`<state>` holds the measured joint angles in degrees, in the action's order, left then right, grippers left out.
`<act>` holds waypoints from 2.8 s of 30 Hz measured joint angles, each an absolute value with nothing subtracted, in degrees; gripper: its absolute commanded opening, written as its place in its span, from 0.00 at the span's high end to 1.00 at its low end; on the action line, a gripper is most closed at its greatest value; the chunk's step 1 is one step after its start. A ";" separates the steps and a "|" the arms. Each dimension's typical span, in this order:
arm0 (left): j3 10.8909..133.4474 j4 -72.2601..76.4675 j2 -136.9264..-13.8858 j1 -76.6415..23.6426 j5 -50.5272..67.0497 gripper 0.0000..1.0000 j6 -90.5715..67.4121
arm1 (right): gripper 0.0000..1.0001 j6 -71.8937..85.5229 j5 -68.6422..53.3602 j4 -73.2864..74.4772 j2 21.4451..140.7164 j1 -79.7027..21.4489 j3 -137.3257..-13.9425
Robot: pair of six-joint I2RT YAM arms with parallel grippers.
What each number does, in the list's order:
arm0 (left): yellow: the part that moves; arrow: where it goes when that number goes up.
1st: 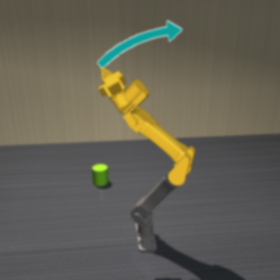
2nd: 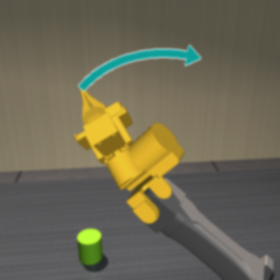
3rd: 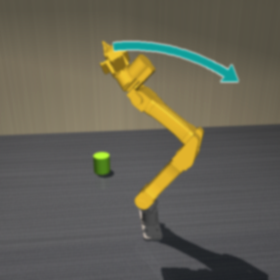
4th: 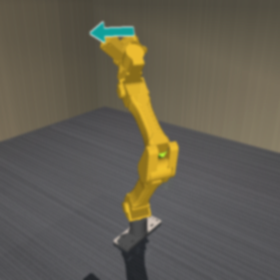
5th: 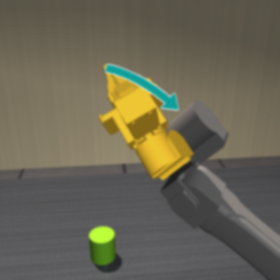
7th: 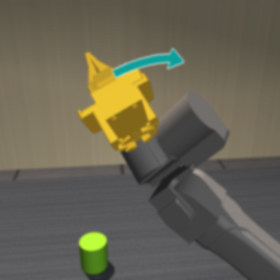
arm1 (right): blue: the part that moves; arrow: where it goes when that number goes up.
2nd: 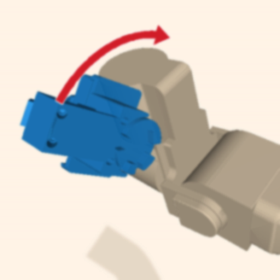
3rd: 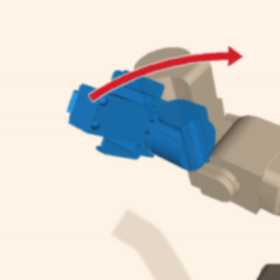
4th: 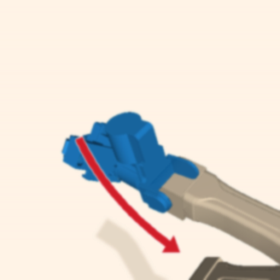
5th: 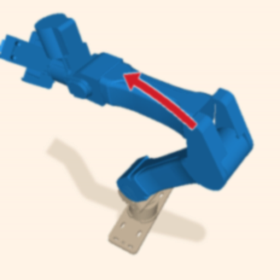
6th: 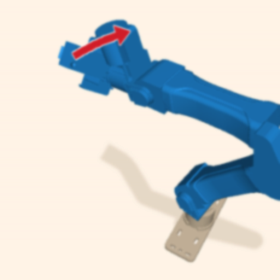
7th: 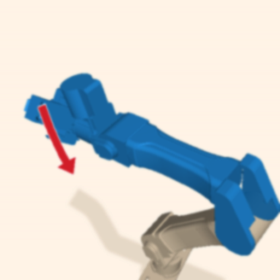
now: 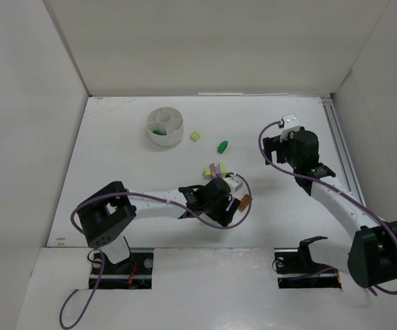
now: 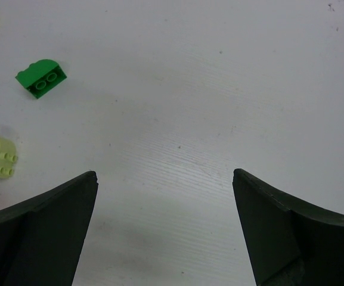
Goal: Sort the legos into containers by color
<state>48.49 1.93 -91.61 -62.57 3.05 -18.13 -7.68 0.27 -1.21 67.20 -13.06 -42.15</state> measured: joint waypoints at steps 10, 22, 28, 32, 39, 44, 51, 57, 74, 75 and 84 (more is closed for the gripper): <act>50.06 -0.47 -94.52 -62.87 -1.04 0.52 -20.47 | 0.00 -7.62 0.51 1.10 67.20 -12.71 -41.15; 52.60 -4.62 -96.29 -65.08 -6.74 0.71 -21.54 | 0.00 -7.49 0.51 1.13 66.96 -12.71 -40.77; 54.00 -7.64 -96.84 -65.95 -9.69 0.86 -23.79 | 0.00 -7.46 0.93 1.41 65.25 -12.71 -39.90; 54.41 -9.58 -96.53 -66.00 -11.14 0.92 -25.17 | 0.00 -7.46 1.10 1.39 64.62 -12.71 -39.90; 54.96 -13.39 -95.09 -65.93 -14.13 1.00 -26.17 | 0.00 -7.49 1.10 1.52 64.49 -12.71 -39.27; 55.05 -13.39 -94.00 -65.49 -14.00 1.00 -25.96 | 0.00 -7.51 1.10 1.56 63.72 -12.71 -39.24; 54.98 -13.96 -91.11 -61.76 -16.21 1.00 -25.98 | 0.00 -7.51 1.08 1.56 62.59 -12.71 -38.74; 55.27 -9.34 -83.40 -46.22 -17.58 1.00 -24.93 | 0.00 -7.75 1.06 1.56 62.59 -12.71 -38.52; 71.79 2.76 -91.70 -17.17 -18.57 1.00 -25.47 | 0.00 -8.84 2.42 1.61 64.42 -11.68 -39.99; 71.79 2.85 -92.14 -16.78 -18.28 1.00 -25.63 | 0.00 -8.84 2.61 1.58 65.01 -11.64 -40.49; 71.83 6.35 -95.35 -15.64 -17.45 1.00 -26.61 | 0.00 -9.04 2.90 1.54 67.70 -11.62 -42.72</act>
